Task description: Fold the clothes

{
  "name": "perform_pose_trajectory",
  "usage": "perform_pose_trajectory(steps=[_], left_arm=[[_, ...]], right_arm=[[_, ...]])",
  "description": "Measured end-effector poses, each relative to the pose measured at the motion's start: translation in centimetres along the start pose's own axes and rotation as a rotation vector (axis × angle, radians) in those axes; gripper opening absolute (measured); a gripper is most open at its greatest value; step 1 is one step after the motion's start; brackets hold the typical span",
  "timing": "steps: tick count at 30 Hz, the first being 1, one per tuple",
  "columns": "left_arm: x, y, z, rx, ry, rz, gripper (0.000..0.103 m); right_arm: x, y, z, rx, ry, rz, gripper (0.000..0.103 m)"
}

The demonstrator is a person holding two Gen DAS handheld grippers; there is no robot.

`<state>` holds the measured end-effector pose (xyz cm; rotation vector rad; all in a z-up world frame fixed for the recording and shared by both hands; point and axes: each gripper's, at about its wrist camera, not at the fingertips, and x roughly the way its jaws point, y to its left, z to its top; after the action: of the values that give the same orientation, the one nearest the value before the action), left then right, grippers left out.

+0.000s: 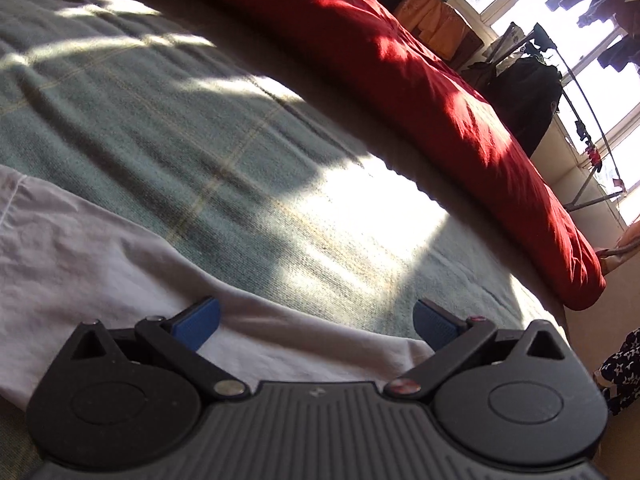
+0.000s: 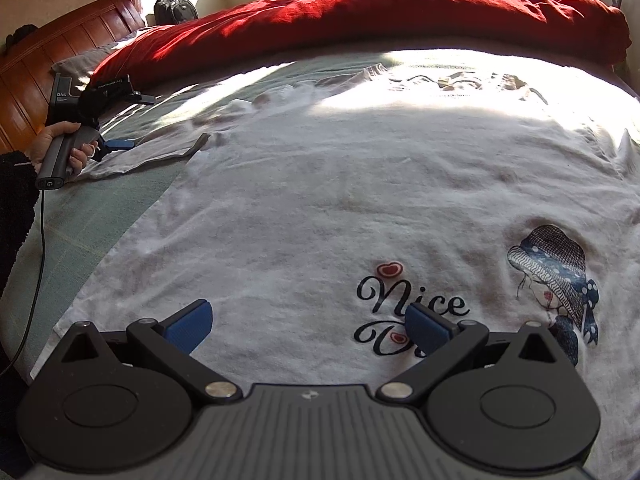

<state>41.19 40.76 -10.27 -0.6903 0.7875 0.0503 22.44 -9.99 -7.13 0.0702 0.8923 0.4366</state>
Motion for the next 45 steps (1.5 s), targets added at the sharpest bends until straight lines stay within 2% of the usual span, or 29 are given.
perform_pose_trajectory(steps=[2, 5, 6, 10, 14, 17, 21, 22, 25, 27, 30, 38, 43, 45], left_arm=[[-1.4, 1.2, -0.4, 0.002, -0.022, 0.0, 0.102], [-3.6, 2.5, 0.3, -0.018, -0.059, 0.086, 0.102], [-4.1, 2.9, 0.7, -0.037, -0.062, 0.091, 0.102], [-5.1, 3.5, 1.9, -0.062, -0.07, 0.041, 0.102], [-3.6, 2.4, 2.4, -0.081, -0.043, -0.045, 0.102], [-2.2, 0.7, 2.4, -0.058, -0.037, -0.104, 0.102], [-0.1, -1.6, 1.7, -0.013, 0.02, -0.166, 0.102], [0.3, -2.1, 1.4, 0.003, 0.034, -0.166, 0.102], [1.7, -2.4, -0.1, 0.014, 0.122, -0.096, 0.102], [1.2, -2.6, -1.4, 0.054, 0.12, -0.082, 0.102], [-0.1, -3.4, -2.4, 0.123, 0.163, -0.05, 0.102], [1.1, -5.9, 1.6, 0.067, 0.065, -0.096, 0.102], [3.3, -5.8, 1.1, 0.053, 0.124, -0.064, 0.102], [2.7, -5.6, 0.0, 0.076, 0.134, -0.077, 0.102]], right_arm=[[0.0, -0.1, 0.0, -0.004, 0.0, 0.003, 0.103], [0.0, -0.1, 0.0, -0.009, 0.002, 0.006, 0.103], [0.1, -0.1, 0.0, -0.009, 0.001, 0.004, 0.103], [0.1, 0.2, -0.1, -0.008, -0.001, -0.006, 0.103], [0.2, 0.5, -0.1, -0.019, 0.005, -0.02, 0.103], [0.3, 0.6, 0.0, -0.023, 0.012, -0.031, 0.103], [0.6, 0.8, 0.0, -0.036, 0.016, -0.043, 0.103], [0.7, 0.9, -0.1, -0.038, 0.014, -0.044, 0.103], [0.7, 1.0, -0.1, -0.045, 0.011, -0.05, 0.103], [0.7, 1.0, -0.2, -0.051, 0.009, -0.048, 0.103], [0.6, 0.7, -0.3, -0.049, 0.004, -0.035, 0.103], [0.5, 0.7, -0.3, -0.042, -0.002, -0.027, 0.103], [0.5, 0.5, -0.3, -0.042, -0.001, -0.02, 0.103], [0.5, 0.5, -0.4, -0.049, -0.001, -0.019, 0.103]])
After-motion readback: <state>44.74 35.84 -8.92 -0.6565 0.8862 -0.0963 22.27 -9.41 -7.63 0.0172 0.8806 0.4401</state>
